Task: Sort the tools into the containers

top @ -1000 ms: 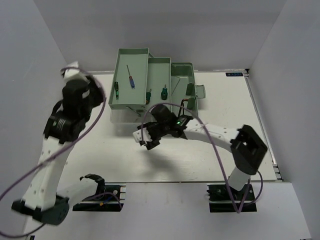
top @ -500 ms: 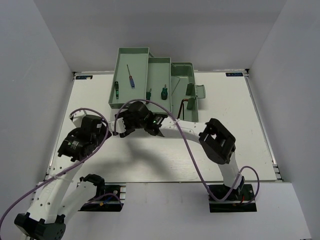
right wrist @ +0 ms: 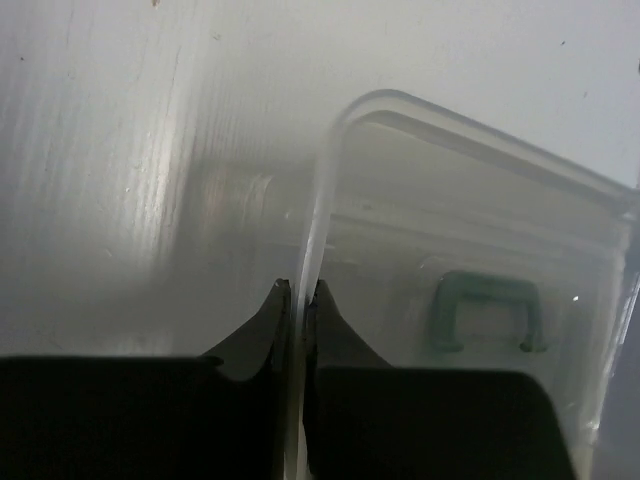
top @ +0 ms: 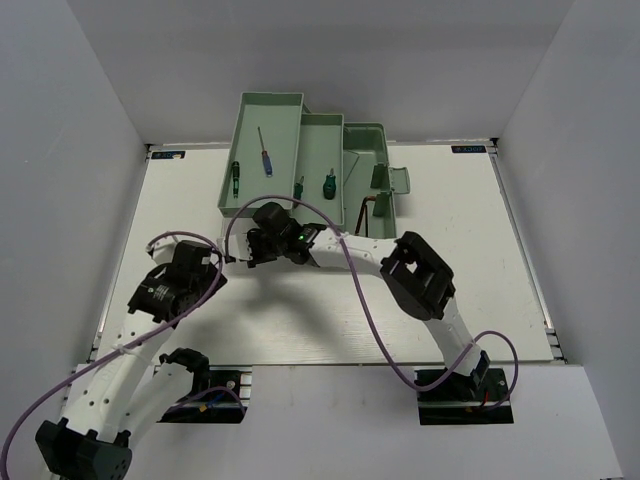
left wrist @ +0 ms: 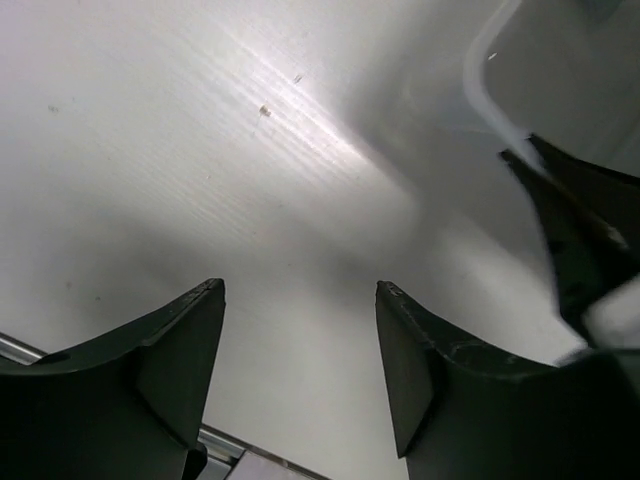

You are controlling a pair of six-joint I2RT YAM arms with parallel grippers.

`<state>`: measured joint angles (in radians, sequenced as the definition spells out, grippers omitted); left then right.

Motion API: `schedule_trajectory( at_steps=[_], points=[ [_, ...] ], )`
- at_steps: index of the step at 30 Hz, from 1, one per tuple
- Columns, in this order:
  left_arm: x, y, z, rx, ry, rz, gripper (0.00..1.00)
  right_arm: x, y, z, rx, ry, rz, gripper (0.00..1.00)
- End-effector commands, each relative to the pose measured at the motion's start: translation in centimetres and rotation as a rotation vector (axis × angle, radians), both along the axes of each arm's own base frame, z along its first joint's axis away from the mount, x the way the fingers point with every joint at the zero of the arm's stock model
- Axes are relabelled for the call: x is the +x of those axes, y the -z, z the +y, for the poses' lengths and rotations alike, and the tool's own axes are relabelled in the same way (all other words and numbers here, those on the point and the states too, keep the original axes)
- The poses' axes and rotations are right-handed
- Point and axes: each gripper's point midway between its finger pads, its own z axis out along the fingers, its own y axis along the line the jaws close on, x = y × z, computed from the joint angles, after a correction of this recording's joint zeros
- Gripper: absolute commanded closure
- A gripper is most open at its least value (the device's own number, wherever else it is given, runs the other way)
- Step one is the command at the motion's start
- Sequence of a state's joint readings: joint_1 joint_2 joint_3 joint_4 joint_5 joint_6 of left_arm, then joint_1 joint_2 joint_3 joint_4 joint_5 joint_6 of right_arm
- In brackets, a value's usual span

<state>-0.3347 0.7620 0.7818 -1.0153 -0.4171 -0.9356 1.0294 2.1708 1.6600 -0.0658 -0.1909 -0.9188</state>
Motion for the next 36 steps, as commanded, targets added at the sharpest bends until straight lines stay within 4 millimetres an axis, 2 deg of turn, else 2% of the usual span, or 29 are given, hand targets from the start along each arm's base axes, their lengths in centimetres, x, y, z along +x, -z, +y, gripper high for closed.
schedule_trajectory(
  at_steps=[1,2,4,5,6,7,8,10,11,12,14,15,18,19,20,22,24,25,26,27,28,30,31,33,34,35,36],
  points=[
    [-0.7,2.8,-0.4,-0.053,-0.035,0.049,0.29,1.3,-2.1,-1.6,-0.030,0.043,-0.045,1.00],
    [-1.0,3.4,-0.4,-0.059,-0.039,0.067,0.29,1.5,-2.6,-1.8,-0.016,0.064,-0.033,1.00],
    [-0.7,3.8,-1.0,-0.100,-0.037,0.062,0.29,1.8,-5.2,-2.1,0.029,0.098,-0.025,1.00],
    [-0.8,4.5,-1.0,-0.107,-0.039,0.073,0.29,1.8,-7.2,-2.3,0.068,0.116,-0.014,1.00],
    [-0.3,4.5,-1.2,-0.125,-0.040,0.056,0.29,1.9,-8.1,-2.5,0.086,0.125,-0.004,1.00],
    [-0.3,4.8,-1.8,-0.153,-0.021,0.059,0.29,1.7,-10.8,-3.0,0.132,0.141,0.003,1.00],
    [-0.5,5.8,-2.1,-0.161,-0.012,0.088,0.29,1.9,-11.6,-3.5,0.149,0.162,0.017,1.00],
    [0.1,6.2,-3.1,-0.211,0.009,0.082,0.29,1.8,-13.3,-4.0,0.185,0.189,0.036,1.00],
    [0.0,6.9,-3.2,-0.227,0.011,0.088,0.29,1.8,-15.5,-5.0,0.221,0.208,0.040,1.00],
    [0.3,7.3,-3.6,-0.244,0.022,0.089,0.29,1.8,-15.9,-5.3,0.231,0.217,0.046,1.00],
    [1.5,7.6,-4.7,-0.297,0.049,0.057,0.29,1.2,-18.2,-6.4,0.281,0.229,0.080,1.00],
    [2.2,7.3,-5.2,-0.309,0.075,0.034,0.29,1.0,-18.1,-6.7,0.283,0.241,0.103,1.00],
    [4.8,8.0,-6.5,-0.352,0.103,0.040,0.29,-0.7,-20.2,-8.0,0.334,0.229,0.147,1.00],
    [5.4,8.1,-6.8,-0.358,0.108,0.044,0.29,-1.0,-20.2,-8.1,0.336,0.224,0.158,1.00],
    [6.1,8.0,-7.1,-0.367,0.115,0.042,0.29,-1.7,-21.4,-8.5,0.359,0.210,0.162,1.00],
    [8.0,7.3,-7.7,-0.393,0.125,0.018,0.29,-2.5,-20.2,-9.0,0.344,0.200,0.210,1.00],
    [10.1,7.9,-7.8,-0.412,0.117,0.022,0.29,-3.7,-19.8,-9.8,0.353,0.180,0.242,1.00],
    [11.9,7.0,-8.0,-0.424,0.120,-0.001,0.29,-4.2,-19.7,-9.9,0.357,0.167,0.253,1.00],
    [13.0,7.0,-7.9,-0.426,0.120,0.000,0.29,-4.8,-20.4,-10.1,0.377,0.137,0.250,1.00],
    [13.5,8.4,-8.2,-0.429,0.116,0.050,0.29,-5.2,-19.4,-10.5,0.357,0.137,0.262,1.00],
    [15.3,7.3,-8.4,-0.445,0.125,0.019,0.29,-5.4,-19.3,-10.7,0.351,0.136,0.271,1.00],
    [17.3,6.2,-8.9,-0.474,0.147,-0.026,0.29,-6.3,-18.7,-10.8,0.336,0.123,0.317,1.00],
    [17.7,6.2,-9.1,-0.481,0.154,-0.027,0.29,-6.3,-18.3,-11.0,0.325,0.131,0.324,1.00],
    [19.1,4.9,-9.6,-0.513,0.181,-0.062,0.29,-6.5,-17.7,-11.3,0.312,0.127,0.336,1.00],
    [19.4,4.7,-9.8,-0.512,0.196,-0.064,0.29,-6.8,-17.4,-11.3,0.299,0.123,0.345,0.97],
    [19.6,5.1,-10.0,-0.511,0.211,-0.052,0.29,-6.9,-17.2,-11.4,0.292,0.117,0.349,0.63],
    [19.8,4.9,-10.4,-0.526,0.226,-0.051,0.29,-7.2,-17.2,-11.4,0.283,0.103,0.357,0.46]
  ],
)
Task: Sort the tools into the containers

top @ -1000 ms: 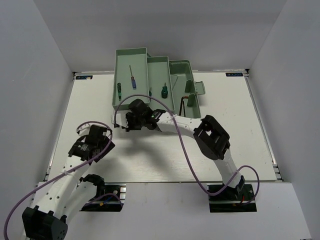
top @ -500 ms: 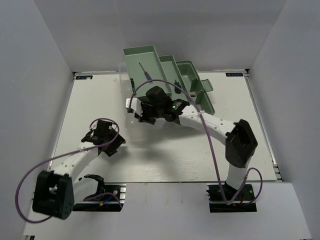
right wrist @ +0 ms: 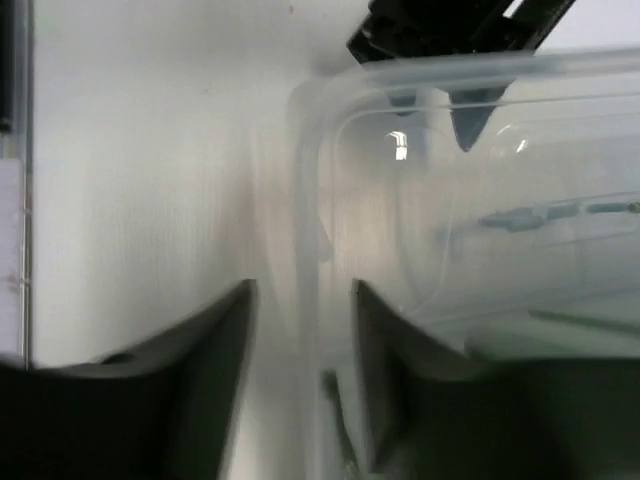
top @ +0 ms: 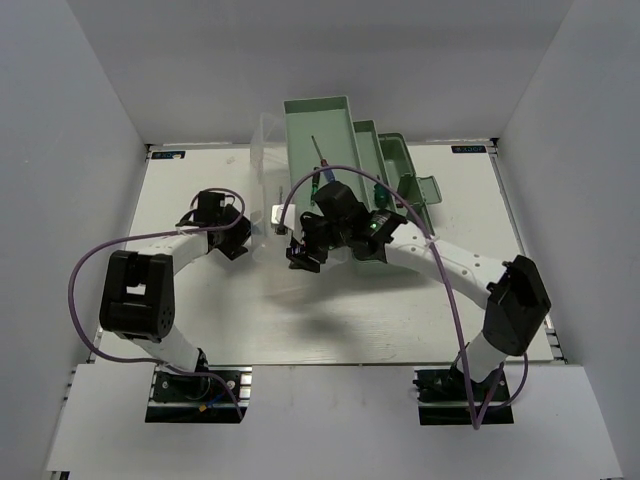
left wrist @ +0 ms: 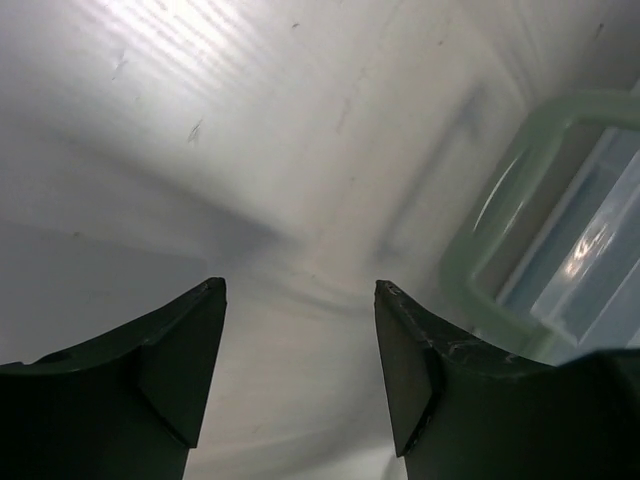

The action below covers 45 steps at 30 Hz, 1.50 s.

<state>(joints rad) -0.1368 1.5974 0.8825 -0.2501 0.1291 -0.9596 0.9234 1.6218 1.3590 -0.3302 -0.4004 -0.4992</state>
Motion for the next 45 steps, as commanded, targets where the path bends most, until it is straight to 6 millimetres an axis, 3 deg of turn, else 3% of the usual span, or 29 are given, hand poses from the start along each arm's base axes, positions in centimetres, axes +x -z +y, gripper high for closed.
schedule_trajectory(
  at_steps=[1,2,3,5,6,8,9,12,13,14,15,16,18,19,20,21,22,23,24,27,28,29,33,34,35,37,41,43,45],
  points=[
    [2.9,-4.2,-2.3,-0.091,0.083,-0.140,0.29,-0.2,-6.7,0.6,0.161,-0.038,-0.106,0.36],
    [2.8,-3.7,-2.2,-0.090,0.082,-0.129,0.29,-0.9,-6.9,0.6,0.168,-0.072,-0.098,0.21],
    [3.0,-4.0,-2.5,-0.100,0.091,-0.140,0.29,-1.4,-7.7,0.4,0.176,-0.090,-0.095,0.18],
    [3.1,-4.0,-2.6,-0.107,0.097,-0.139,0.30,-2.5,-10.0,-0.4,0.222,-0.130,-0.132,0.18],
    [3.5,-4.5,-2.7,-0.102,0.104,-0.154,0.30,-2.9,-9.4,-0.8,0.216,-0.138,-0.135,0.18],
    [3.6,-4.4,-2.7,-0.102,0.104,-0.148,0.30,-3.3,-11.2,-1.8,0.269,-0.138,-0.218,0.24],
    [4.0,-5.0,-2.7,-0.097,0.111,-0.166,0.30,-3.3,-11.7,-2.1,0.284,-0.129,-0.233,0.44],
    [4.4,-4.9,-2.9,-0.097,0.124,-0.158,0.30,-3.0,-14.0,-3.2,0.331,-0.073,-0.295,0.78],
    [4.8,-5.5,-2.9,-0.092,0.132,-0.178,0.30,-2.4,-15.1,-3.8,0.347,-0.018,-0.327,0.98],
    [5.1,-6.1,-3.0,-0.093,0.133,-0.187,0.30,-1.9,-15.1,-4.1,0.348,0.012,-0.340,1.00],
    [5.5,-6.1,-3.0,-0.087,0.139,-0.192,0.30,-1.5,-17.5,-4.7,0.413,0.053,-0.406,1.00],
    [5.8,-6.6,-3.0,-0.077,0.152,-0.212,0.30,-0.8,-18.3,-5.1,0.431,0.105,-0.430,1.00],
    [6.9,-8.3,-3.6,-0.068,0.177,-0.248,0.30,3.4,-20.5,-7.3,0.453,0.366,-0.547,1.00],
    [7.6,-8.6,-3.6,-0.051,0.196,-0.264,0.30,7.4,-20.7,-11.1,0.393,0.644,-0.599,1.00],
    [8.5,-10.5,-4.4,-0.057,0.227,-0.309,0.30,9.0,-22.4,-12.9,0.407,0.761,-0.625,1.00],
    [9.1,-11.3,-4.7,-0.060,0.243,-0.330,0.30,11.4,-21.4,-14.0,0.364,0.876,-0.632,1.00],
    [9.3,-12.1,-5.9,-0.089,0.292,-0.346,0.30,14.7,-20.8,-20.2,0.304,1.171,-0.644,1.00],
    [10.4,-14.1,-6.5,-0.103,0.320,-0.402,0.31,16.0,-20.2,-21.7,0.264,1.250,-0.628,1.00],
    [11.0,-14.0,-7.4,-0.120,0.345,-0.406,0.31,17.4,-17.6,-25.2,0.147,1.337,-0.585,1.00],
    [12.7,-17.4,-10.0,-0.158,0.437,-0.492,0.33,19.2,-14.0,-32.0,0.101,1.525,-0.383,1.00],
    [13.1,-16.5,-10.7,-0.180,0.478,-0.472,0.33,19.0,-11.3,-32.0,0.067,1.526,-0.261,1.00],
    [13.8,-18.7,-12.1,-0.198,0.514,-0.527,0.33,19.4,-10.6,-35.2,0.043,1.596,-0.230,1.00],
    [14.5,-19.3,-17.7,-0.334,0.734,-0.522,0.33,19.0,-5.4,-37.0,-0.029,1.596,0.015,1.00],
    [13.9,-22.1,-19.3,-0.403,0.841,-0.579,0.33,18.7,-4.0,-36.8,-0.048,1.572,0.076,0.99],
    [14.5,-19.4,-20.4,-0.436,0.867,-0.520,0.33,18.5,-2.3,-37.4,-0.059,1.557,0.151,0.96],
    [13.8,-19.7,-21.7,-0.445,0.922,-0.512,0.30,18.2,-0.8,-38.0,-0.081,1.551,0.203,0.91],
    [12.9,-21.1,-21.1,-0.412,0.907,-0.582,0.25,17.5,1.4,-37.3,-0.087,1.450,0.318,0.72],
    [13.6,-21.6,-19.4,-0.347,0.834,-0.601,0.23,17.0,2.7,-37.0,-0.094,1.415,0.387,0.60],
    [13.3,-25.0,-16.9,-0.247,0.767,-0.670,0.15,16.8,3.2,-36.7,-0.090,1.397,0.416,0.50]
  ],
)
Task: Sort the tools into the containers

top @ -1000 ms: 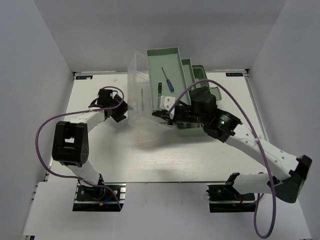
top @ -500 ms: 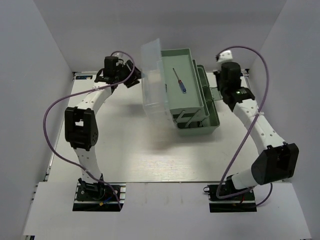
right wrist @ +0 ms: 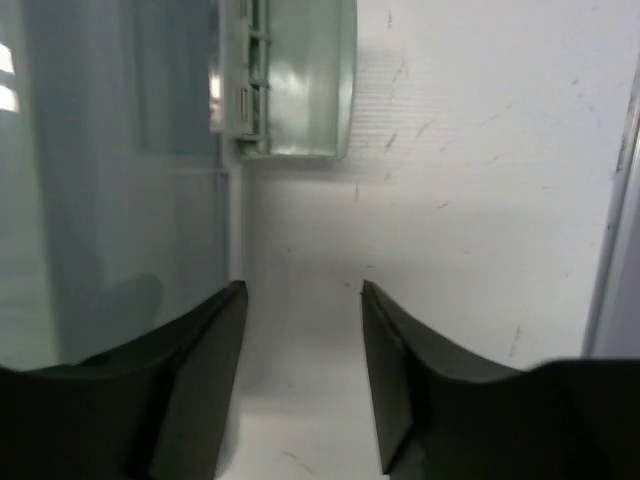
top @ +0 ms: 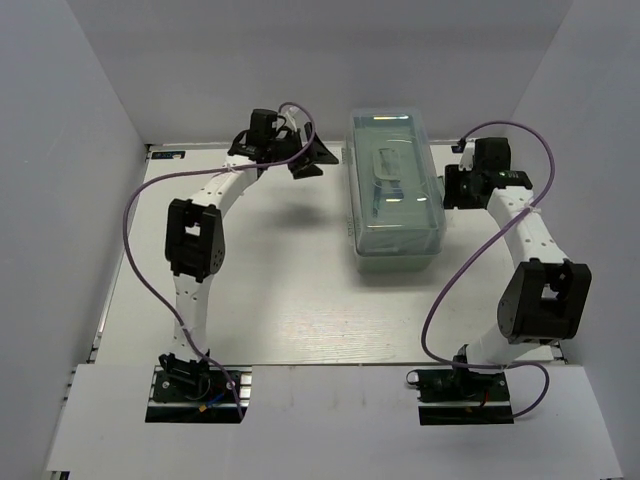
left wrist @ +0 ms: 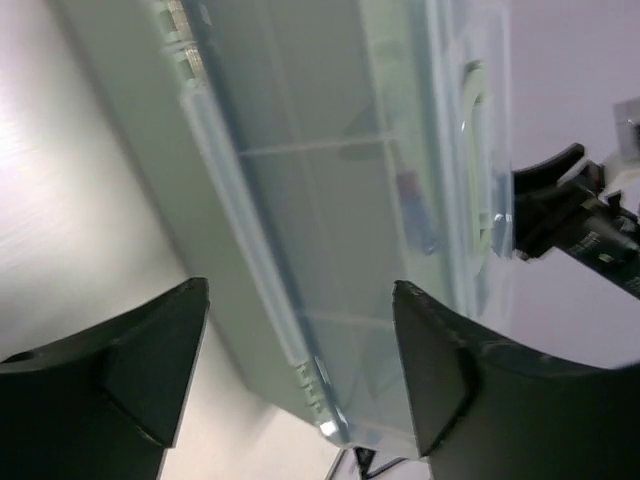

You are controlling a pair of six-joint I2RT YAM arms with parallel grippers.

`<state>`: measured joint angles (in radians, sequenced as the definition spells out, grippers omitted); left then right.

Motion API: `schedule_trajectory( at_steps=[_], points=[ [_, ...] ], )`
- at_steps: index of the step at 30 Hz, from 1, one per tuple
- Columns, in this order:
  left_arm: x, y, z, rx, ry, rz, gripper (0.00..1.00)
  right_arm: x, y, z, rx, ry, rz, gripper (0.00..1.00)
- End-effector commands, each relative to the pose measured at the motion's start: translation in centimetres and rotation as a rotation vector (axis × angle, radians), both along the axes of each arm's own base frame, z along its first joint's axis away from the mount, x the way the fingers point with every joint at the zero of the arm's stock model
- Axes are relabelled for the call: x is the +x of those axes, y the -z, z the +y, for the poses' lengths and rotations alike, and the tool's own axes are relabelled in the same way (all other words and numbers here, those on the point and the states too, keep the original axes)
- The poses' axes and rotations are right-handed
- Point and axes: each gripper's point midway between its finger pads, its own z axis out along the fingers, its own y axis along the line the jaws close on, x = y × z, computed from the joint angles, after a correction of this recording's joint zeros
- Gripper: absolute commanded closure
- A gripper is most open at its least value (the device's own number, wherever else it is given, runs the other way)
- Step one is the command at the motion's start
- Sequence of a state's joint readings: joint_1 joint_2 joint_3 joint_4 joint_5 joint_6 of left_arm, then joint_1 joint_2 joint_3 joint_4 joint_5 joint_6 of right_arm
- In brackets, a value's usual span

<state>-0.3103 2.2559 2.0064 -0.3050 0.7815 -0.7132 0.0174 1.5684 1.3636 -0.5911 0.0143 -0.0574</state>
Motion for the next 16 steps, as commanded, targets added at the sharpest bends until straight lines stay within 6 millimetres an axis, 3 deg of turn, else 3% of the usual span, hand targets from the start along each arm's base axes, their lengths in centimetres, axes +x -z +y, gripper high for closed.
schedule_trajectory(
  at_steps=[1,2,3,4,5,9,10,11,12,14,16],
  points=[
    [-0.4,-9.9,5.1,0.069,-0.185,-0.243,0.11,-0.9,0.7,0.7,0.097,-0.050,0.045,0.42],
    [-0.8,-10.3,6.4,0.110,-0.218,-0.264,0.10,-0.9,0.7,0.5,0.097,-0.046,0.042,0.37],
    [-2.1,-12.4,7.2,0.121,-0.242,-0.301,0.08,-1.0,0.6,0.4,0.092,-0.055,0.037,0.33],
    [-2.3,-10.9,8.7,0.173,-0.288,-0.272,0.05,-1.0,-0.1,0.7,0.108,-0.084,0.013,0.26],
    [-3.3,-9.9,9.3,0.225,-0.275,-0.268,0.03,-0.9,-0.7,0.8,0.088,-0.117,-0.010,0.11],
    [-7.8,-6.1,12.3,0.348,-0.317,-0.259,0.00,-0.9,-3.1,0.1,0.051,-0.080,-0.074,0.09],
    [-9.5,-2.8,13.1,0.391,-0.311,-0.210,0.00,-0.9,-4.4,-0.5,0.029,-0.046,-0.106,0.09],
    [-10.8,-4.4,13.7,0.383,-0.335,-0.253,0.00,-1.1,-4.6,-1.2,0.009,-0.004,-0.106,0.09],
    [-11.6,-3.0,14.8,0.410,-0.358,-0.247,0.00,-1.5,-4.7,-1.2,0.007,-0.018,-0.107,0.09],
    [-12.8,-3.4,15.4,0.413,-0.381,-0.269,0.00,-2.7,-5.1,-1.3,-0.003,-0.022,-0.113,0.09],
    [-13.9,-4.6,16.3,0.421,-0.408,-0.330,0.00,-3.9,-4.1,-1.1,0.000,-0.038,-0.095,0.09]
  ],
)
